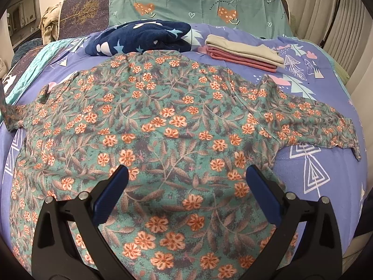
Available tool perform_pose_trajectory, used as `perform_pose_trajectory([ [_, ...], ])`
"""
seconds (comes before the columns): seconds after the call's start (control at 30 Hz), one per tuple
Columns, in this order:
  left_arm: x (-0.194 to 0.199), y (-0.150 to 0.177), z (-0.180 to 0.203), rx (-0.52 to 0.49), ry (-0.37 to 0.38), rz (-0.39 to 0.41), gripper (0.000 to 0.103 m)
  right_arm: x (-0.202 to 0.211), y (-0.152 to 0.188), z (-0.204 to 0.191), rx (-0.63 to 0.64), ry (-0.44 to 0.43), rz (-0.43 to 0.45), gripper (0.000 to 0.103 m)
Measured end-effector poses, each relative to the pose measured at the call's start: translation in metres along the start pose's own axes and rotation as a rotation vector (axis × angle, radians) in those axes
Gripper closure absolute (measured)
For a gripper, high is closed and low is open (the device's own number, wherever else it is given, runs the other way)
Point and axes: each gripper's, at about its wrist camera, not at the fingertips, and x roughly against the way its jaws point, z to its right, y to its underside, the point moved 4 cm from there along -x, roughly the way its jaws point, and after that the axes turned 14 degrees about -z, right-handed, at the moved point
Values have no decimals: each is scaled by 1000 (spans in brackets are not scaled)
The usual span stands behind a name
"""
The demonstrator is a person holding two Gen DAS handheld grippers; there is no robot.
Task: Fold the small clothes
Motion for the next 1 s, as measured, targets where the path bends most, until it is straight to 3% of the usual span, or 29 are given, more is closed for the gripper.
perform_pose_trajectory([
  [0.17, 68, 10, 118, -222, 237, 103, 100, 0, 2, 6, -20, -23, 2, 2],
  [0.33, 98, 56, 252, -441, 477, 89, 100, 3, 5, 23, -56, -26, 2, 2],
  [0.4, 98, 83, 297, -519, 522, 67, 98, 6, 6, 34, -79, -21, 5, 2],
  [0.5, 87, 110, 324, -547, 529, 18, 94, 10, 7, 50, -107, -17, 14, 2],
  [0.57, 74, 116, 315, -532, 476, -2, 75, 13, 8, 59, -113, -6, 23, 2],
  [0.67, 45, 104, 263, -458, 262, 14, 65, 10, 10, 69, -129, -1, 19, 2],
  [0.8, -9, 64, 154, -278, -96, -14, 62, 2, 10, 72, -144, -31, -4, 2],
  [0.87, -38, 47, 97, -185, -215, -82, 62, -1, 9, 66, -133, -41, -9, 2],
  [1.0, -81, 35, 41, -123, -309, -206, 62, -3, 5, 53, -103, -48, -12, 2],
])
